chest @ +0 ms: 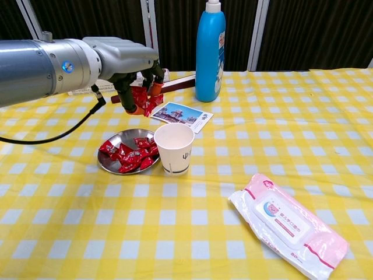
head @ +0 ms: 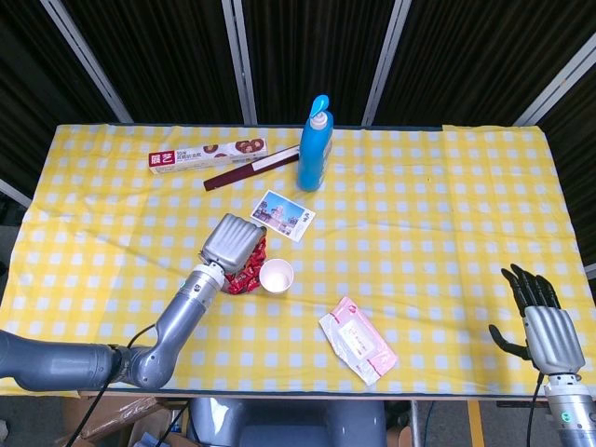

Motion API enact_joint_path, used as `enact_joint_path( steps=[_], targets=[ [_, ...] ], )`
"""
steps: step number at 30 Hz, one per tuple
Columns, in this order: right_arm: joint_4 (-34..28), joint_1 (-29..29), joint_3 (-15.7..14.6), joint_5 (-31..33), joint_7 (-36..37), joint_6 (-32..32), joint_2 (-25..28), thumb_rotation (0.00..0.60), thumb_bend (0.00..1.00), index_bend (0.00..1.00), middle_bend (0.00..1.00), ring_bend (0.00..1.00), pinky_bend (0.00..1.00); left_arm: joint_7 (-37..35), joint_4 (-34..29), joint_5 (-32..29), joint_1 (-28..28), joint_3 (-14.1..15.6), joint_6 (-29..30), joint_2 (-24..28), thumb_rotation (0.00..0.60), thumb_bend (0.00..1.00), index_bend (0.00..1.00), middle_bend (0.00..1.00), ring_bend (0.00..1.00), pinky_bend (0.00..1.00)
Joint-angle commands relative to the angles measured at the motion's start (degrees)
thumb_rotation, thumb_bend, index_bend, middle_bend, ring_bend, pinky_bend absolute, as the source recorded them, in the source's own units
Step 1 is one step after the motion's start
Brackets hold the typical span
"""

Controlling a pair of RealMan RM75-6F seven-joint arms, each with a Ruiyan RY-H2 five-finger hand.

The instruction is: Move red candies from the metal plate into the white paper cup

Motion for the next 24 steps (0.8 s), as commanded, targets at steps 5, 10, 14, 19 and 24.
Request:
enact_joint_path(
  steps=[5,10,14,19,24],
  targets=[
    [0.0,-0.1,0.0,-0.1,0.3,0.2,0.1,0.600,0.39,0.00,0.00,0.00,0.00,1.4,-0.1,-1.6,-1.9,0.2,0.8,-2.7,0.600,0.41,0.59,0.70,0.84,0.90],
    [0.0,-0.1,0.0,-0.3,0.6,0.3,0.1,0.600,0.39,0.00,0.00,0.00,0.00,2.0,0.1,-2.2,-2.6,0.5,1.3,-4.1,0.600,0.41,0.59,0.70,0.84,0.90],
    [0.0,-0.1,0.0,-0.5,0.7,0.3,0.1,0.600,0.39,0.00,0.00,0.00,0.00,2.2,0.3,-2.7,-3.2,0.7,1.5,-5.0,0.600,0.41,0.60,0.70,0.84,0.90],
    [0.0,-0.1,0.0,-0.6,1.0,0.5,0.1,0.600,0.39,0.00,0.00,0.00,0.00,2.7,0.7,-3.7,-3.9,1.0,1.3,-5.8,0.600,0.41,0.60,0.70,0.84,0.90],
    [0.0,-0.1,0.0,-0.7,1.2,0.6,0.1,0.600,0.39,0.00,0.00,0.00,0.00,3.2,0.7,-4.5,-4.4,1.3,1.4,-6.2,0.600,0.41,0.60,0.70,0.84,0.90]
  ],
)
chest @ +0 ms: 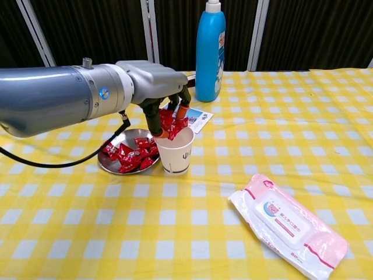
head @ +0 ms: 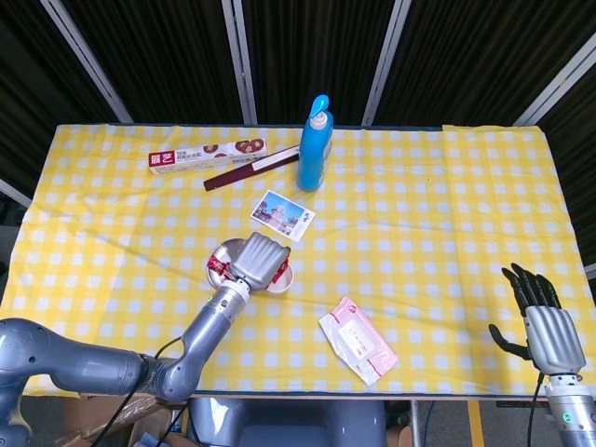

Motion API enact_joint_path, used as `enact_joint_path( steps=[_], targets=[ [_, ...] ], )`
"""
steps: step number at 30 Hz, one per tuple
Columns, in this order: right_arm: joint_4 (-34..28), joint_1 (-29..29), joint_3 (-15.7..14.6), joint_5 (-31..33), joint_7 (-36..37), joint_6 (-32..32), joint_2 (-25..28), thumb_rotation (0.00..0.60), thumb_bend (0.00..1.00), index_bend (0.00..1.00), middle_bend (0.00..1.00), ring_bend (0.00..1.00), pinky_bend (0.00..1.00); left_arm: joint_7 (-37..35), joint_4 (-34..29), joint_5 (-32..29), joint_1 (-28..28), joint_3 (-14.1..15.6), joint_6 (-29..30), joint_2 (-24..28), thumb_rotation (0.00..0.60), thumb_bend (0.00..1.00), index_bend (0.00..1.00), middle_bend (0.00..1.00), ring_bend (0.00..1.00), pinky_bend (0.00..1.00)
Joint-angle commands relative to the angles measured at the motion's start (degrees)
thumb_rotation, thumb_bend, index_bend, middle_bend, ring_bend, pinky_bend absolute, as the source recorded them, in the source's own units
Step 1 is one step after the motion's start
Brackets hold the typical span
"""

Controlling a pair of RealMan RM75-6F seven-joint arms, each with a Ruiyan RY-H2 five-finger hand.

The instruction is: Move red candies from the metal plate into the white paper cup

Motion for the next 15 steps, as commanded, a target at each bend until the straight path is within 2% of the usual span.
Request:
enact_joint_path(
  steps=[1,15],
  targets=[
    [0.0,0.0,0.0,-0.1,0.1,0.0,0.0,0.600,0.39,0.00,0.00,0.00,0.00,0.3,0.1,-0.4,-0.3,0.1,0.0,-0.2,0.600,0.41,0.60,0.70,0.84,0.90],
    [-0.2,0.0,-0.1,-0.3,0.4,0.1,0.1,0.600,0.39,0.00,0.00,0.00,0.00,1.3,0.4,-3.0,-2.1,0.4,-0.4,-0.6,0.600,0.41,0.58,0.69,0.84,0.90]
  ],
)
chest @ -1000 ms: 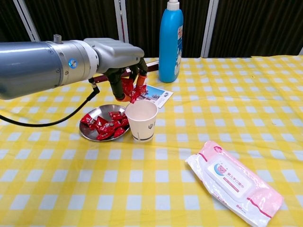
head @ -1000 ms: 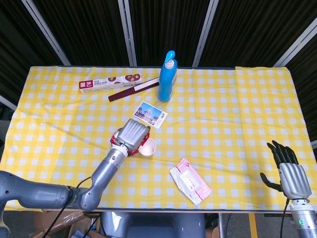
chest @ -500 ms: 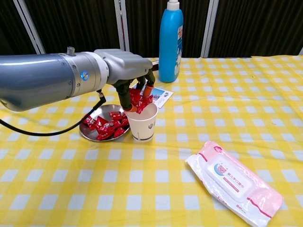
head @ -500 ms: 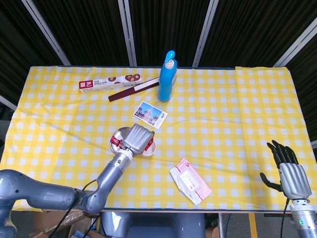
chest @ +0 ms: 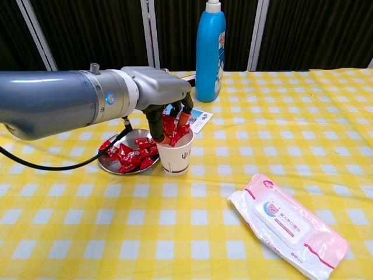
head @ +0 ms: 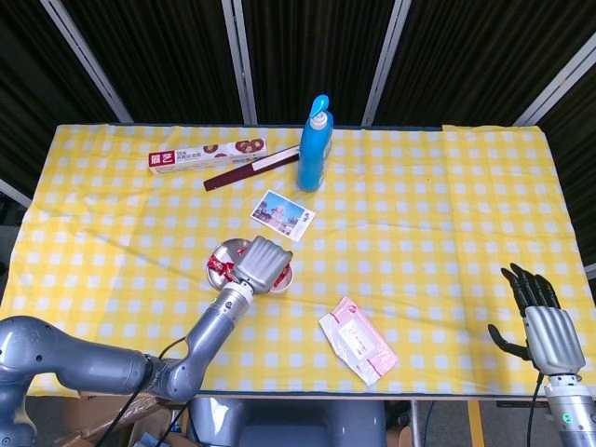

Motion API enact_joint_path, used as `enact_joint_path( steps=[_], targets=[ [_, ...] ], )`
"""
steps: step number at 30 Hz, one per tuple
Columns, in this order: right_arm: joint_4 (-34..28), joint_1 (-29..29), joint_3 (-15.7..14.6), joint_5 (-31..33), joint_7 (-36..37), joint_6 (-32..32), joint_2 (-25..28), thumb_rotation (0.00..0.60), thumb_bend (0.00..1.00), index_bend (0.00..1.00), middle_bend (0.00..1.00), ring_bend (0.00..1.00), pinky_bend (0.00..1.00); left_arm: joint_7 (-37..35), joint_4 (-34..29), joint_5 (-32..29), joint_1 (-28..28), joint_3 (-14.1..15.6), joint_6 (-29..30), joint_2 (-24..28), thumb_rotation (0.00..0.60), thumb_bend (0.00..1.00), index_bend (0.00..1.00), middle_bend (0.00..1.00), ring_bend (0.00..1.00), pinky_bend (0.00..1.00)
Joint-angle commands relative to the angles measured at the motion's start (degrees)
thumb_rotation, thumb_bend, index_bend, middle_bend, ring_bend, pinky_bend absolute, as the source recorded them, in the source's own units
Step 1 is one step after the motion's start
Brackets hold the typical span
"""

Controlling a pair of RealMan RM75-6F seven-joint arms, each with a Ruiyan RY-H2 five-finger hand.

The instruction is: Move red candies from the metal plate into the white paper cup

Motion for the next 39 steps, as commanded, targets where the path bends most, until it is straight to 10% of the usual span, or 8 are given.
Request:
enact_joint_path(
  steps=[1,39],
  targets=[
    [0.0,0.0,0.0,0.0,0.1,0.0,0.0,0.600,0.39,0.00,0.00,0.00,0.00,0.1,0.1,-0.1,-0.3,-0.1,0.3,-0.2,0.600,0.41,0.57,0.69,0.84,0.90],
    [-0.2,-0.2,-0.5,-1.0,0.5,0.3,0.3,0.600,0.39,0.00,0.00,0.00,0.00,-1.0,1.4,2.0,-0.3,0.9,2.1,-1.5,0.600,0.31,0.36,0.37,0.84,0.90]
  ],
)
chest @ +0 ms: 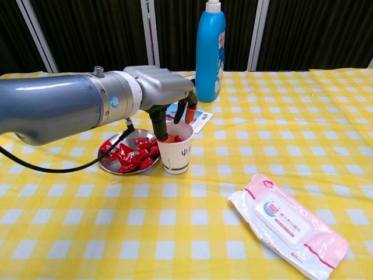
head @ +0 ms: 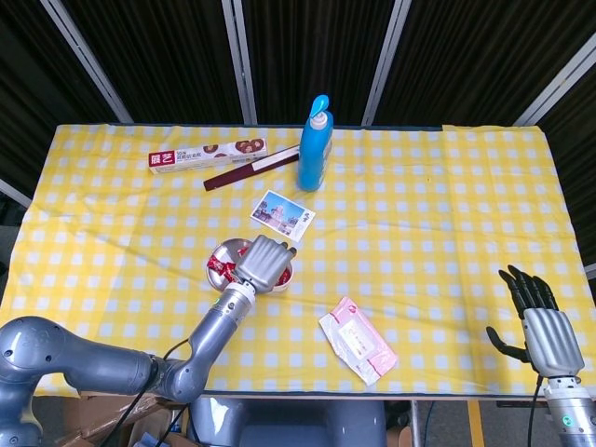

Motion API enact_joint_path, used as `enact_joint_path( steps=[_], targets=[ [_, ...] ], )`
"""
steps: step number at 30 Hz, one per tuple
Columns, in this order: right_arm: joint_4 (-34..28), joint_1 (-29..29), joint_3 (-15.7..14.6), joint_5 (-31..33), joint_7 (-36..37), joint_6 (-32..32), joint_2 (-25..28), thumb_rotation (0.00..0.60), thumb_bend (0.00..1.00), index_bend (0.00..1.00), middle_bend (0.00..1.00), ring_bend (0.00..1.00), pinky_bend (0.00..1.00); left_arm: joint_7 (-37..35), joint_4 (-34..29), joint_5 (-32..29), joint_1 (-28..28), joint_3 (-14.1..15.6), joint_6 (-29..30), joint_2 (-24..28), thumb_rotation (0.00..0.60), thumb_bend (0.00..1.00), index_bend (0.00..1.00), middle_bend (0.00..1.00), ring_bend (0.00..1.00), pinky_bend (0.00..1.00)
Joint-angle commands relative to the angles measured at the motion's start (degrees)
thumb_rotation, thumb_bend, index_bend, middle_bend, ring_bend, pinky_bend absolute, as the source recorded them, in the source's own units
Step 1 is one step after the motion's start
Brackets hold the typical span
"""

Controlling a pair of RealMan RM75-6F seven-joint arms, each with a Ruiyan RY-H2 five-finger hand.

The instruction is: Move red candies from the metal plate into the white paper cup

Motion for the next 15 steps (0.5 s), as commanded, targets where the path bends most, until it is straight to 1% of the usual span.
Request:
enact_joint_path(
  steps=[1,8,15],
  targets=[
    [0.0,0.0,0.0,0.0,0.0,0.0,0.0,0.600,0.39,0.00,0.00,0.00,0.00,-0.1,-0.2,0.2,0.1,0.0,0.1,0.1,0.600,0.31,0.36,0.37,0.84,0.90],
    [0.0,0.0,0.0,0.0,0.1,0.1,0.0,0.600,0.39,0.00,0.00,0.00,0.00,-1.3,-1.8,1.4,0.6,-0.8,1.0,1.3,0.600,0.31,0.34,0.35,0.84,0.90],
    [0.2,0.0,0.1,-0.2,0.2,0.4,-0.2,0.600,0.39,0.00,0.00,0.00,0.00,-5.9,-5.4,4.9,3.1,-2.5,3.3,4.5,0.600,0.31,0.29,0.32,0.84,0.90]
  ],
)
